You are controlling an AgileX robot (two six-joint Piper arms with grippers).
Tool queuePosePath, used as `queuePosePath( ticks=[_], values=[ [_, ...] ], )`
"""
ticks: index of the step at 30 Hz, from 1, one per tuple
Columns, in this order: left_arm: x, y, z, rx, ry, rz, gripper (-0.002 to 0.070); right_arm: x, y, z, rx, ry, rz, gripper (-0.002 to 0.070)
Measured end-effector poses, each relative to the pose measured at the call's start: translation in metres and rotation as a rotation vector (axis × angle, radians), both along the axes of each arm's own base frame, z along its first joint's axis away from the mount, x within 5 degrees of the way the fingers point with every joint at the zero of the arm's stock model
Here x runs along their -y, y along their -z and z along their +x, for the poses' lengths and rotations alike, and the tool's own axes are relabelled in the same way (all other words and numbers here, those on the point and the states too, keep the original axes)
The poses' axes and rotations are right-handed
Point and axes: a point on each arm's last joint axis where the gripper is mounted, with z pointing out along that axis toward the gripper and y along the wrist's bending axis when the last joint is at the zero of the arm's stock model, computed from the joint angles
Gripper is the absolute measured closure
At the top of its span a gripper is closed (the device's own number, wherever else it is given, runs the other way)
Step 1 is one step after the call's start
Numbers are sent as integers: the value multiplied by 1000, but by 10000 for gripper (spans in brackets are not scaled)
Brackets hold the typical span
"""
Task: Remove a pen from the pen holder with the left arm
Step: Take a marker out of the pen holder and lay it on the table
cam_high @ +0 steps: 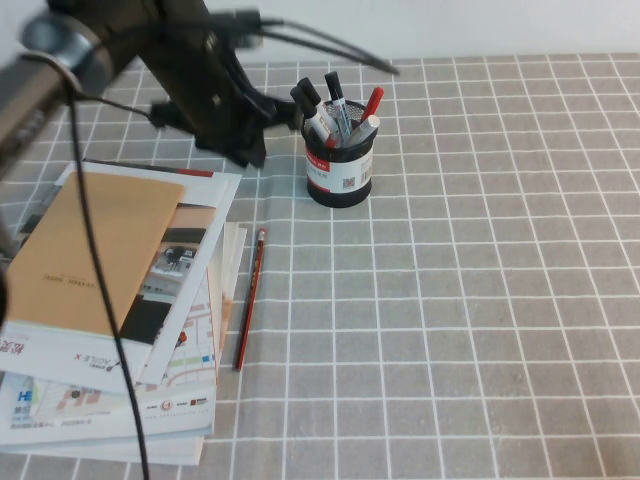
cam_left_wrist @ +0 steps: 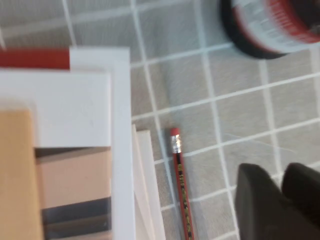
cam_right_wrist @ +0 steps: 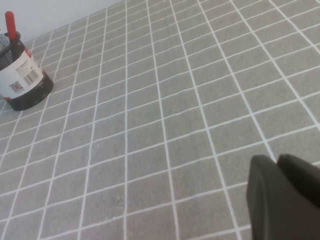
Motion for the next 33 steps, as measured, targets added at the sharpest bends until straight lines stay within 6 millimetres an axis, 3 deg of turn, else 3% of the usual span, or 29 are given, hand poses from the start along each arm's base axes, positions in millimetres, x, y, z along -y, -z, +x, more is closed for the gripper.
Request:
queuePosePath(
  ticks=[2, 6, 9, 12, 16, 22, 29, 33],
  values=[
    [-3, -21, -9, 54, 50, 1, 634, 0, 0, 0, 0, 0, 2, 689],
    [-14, -71, -36, 171, 108, -17, 666, 0, 0, 0, 0, 0, 4, 689],
    [-25, -104, -73, 243, 156, -7, 672, 0, 0, 0, 0, 0, 7, 689],
    [-35, -117, -113, 271, 196, 42, 675, 0, 0, 0, 0, -1, 7, 689],
    [-46, -110, -170, 294, 238, 52, 675, 0, 0, 0, 0, -1, 7, 689],
    [-66, -81, -264, 452, 257, -166, 675, 0, 0, 0, 0, -1, 7, 689],
    [-119, -35, -337, 542, 153, -274, 675, 0, 0, 0, 0, -1, 7, 689],
    [-146, -24, -371, 686, 81, -383, 675, 0, 0, 0, 0, -1, 7, 689]
  ],
)
